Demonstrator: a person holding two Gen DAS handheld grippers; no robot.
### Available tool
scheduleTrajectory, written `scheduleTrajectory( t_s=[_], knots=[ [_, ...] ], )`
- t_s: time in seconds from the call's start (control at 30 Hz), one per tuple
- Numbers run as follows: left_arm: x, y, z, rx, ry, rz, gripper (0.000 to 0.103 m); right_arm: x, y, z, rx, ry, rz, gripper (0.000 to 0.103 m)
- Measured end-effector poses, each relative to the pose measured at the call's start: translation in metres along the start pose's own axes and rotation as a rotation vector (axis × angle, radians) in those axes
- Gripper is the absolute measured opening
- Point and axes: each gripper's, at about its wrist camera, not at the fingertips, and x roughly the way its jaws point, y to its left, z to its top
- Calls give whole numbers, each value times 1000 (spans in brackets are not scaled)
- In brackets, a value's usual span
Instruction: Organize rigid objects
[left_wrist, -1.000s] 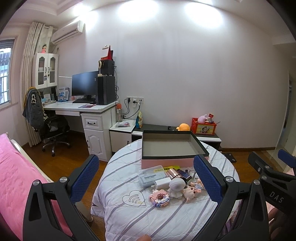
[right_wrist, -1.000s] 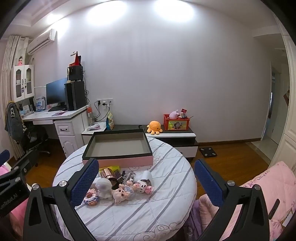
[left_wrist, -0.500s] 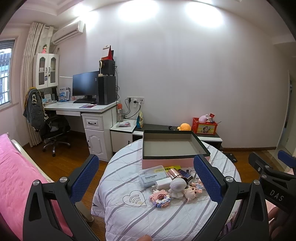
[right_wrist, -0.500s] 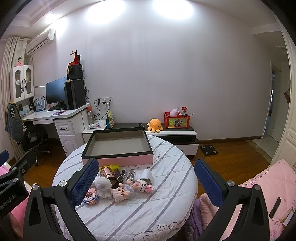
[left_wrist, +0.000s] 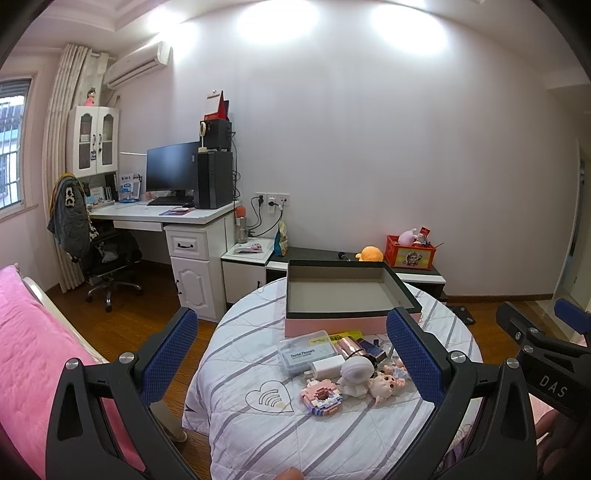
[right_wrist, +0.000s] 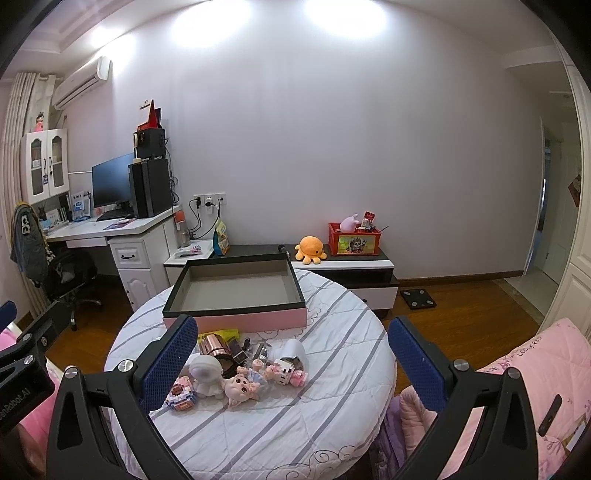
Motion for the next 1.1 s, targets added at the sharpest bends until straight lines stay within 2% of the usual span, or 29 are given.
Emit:
scheduleTrajectory(
  t_s=[0.57, 0.8, 1.1],
  knots=[
    [12, 1, 2, -1, 25, 2, 103, 12, 0, 2, -10, 29, 5, 103],
    [42, 4, -16, 0, 99, 3, 103, 42, -9, -9, 19, 121, 23, 103],
    [104, 3, -64, 18, 270, -1, 103, 104, -25, -45, 60, 300, 47, 103]
  ],
)
